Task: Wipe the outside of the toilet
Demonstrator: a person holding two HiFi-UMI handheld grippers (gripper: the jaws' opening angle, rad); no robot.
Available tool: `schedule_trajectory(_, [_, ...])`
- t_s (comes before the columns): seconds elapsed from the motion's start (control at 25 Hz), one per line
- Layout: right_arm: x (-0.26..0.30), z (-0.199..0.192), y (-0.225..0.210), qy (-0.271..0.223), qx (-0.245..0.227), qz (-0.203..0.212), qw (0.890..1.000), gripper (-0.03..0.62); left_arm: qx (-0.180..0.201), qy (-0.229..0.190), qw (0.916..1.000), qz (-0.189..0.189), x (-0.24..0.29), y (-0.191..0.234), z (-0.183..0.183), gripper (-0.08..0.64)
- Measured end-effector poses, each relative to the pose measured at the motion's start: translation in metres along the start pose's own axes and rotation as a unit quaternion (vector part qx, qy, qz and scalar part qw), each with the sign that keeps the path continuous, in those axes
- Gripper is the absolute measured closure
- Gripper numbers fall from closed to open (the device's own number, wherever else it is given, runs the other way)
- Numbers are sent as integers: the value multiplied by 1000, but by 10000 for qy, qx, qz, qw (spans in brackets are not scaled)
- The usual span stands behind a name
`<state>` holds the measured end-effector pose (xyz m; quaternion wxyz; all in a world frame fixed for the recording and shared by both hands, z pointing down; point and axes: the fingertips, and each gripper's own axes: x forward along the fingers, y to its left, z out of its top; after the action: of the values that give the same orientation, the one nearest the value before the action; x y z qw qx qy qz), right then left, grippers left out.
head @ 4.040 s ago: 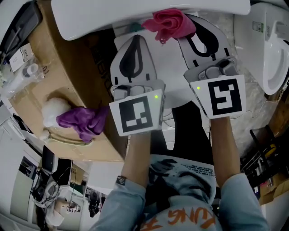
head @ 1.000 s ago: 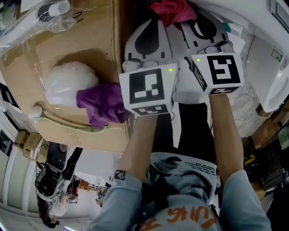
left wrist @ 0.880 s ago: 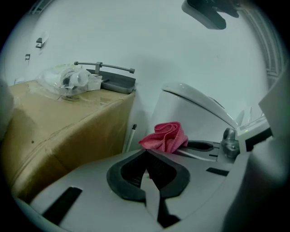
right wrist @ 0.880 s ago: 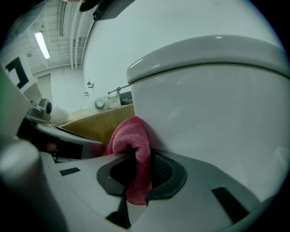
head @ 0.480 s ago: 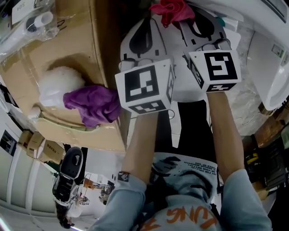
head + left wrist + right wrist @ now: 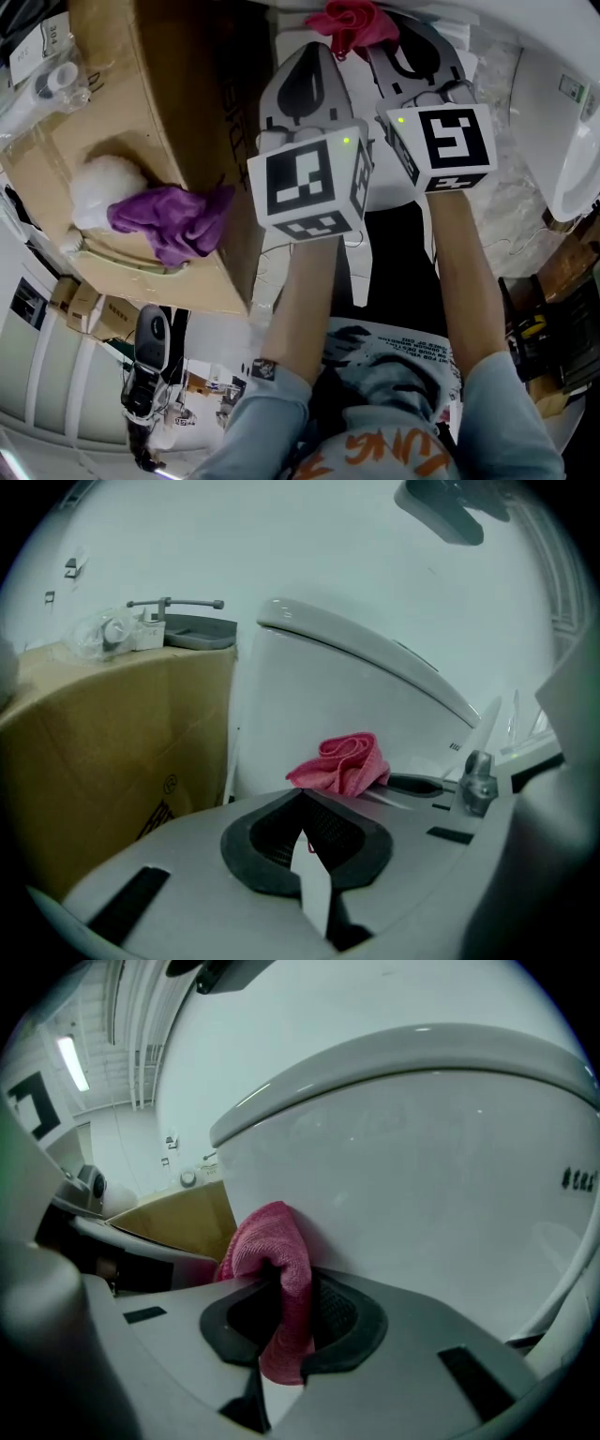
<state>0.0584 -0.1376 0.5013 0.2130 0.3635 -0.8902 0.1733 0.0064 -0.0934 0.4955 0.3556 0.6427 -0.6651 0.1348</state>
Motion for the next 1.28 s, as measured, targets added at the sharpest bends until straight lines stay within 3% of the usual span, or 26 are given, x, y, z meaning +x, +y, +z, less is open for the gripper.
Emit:
schedule_trajectory(0.48, [-40, -17, -60, -71, 203, -236, 9995, 522, 440, 245, 9985, -229, 18, -67, -24, 535])
schedule_trajectory(1.28, [-100, -49, -164, -73, 518, -864, 9949, 520, 781, 447, 9942, -580, 43, -160, -47, 535])
